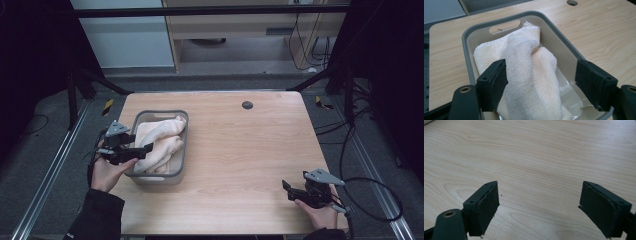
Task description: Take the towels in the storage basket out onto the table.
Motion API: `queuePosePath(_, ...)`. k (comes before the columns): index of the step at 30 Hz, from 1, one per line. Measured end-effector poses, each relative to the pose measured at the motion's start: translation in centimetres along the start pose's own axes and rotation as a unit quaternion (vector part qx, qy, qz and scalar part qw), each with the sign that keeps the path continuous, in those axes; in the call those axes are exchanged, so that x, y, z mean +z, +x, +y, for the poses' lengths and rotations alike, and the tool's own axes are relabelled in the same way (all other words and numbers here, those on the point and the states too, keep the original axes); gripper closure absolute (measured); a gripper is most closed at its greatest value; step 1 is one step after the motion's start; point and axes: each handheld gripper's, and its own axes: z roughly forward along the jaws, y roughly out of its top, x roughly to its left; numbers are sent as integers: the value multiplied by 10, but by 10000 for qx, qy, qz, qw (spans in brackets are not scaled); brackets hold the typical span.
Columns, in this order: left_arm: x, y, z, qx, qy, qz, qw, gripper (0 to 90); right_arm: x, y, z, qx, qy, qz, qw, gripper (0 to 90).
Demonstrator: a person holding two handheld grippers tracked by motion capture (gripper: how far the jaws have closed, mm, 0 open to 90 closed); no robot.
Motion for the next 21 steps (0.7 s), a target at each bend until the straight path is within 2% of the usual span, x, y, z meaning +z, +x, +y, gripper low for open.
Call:
queuePosePath(9,15,4,9,85,227,52,9997,250,1,0,0,-28,34,6,10000,157)
queuePosePath(13,21,5,12,59,336,59,9994,251,1,0,0,-24,37,11,10000,157)
queuePosePath(16,28,5,14,93,513,58,9986,250,1,0,0,2,32,13,10000,157)
queuePosePath(21,34,6,18,120,650,51,9978,249,1,0,0,-3,50,23,10000,158)
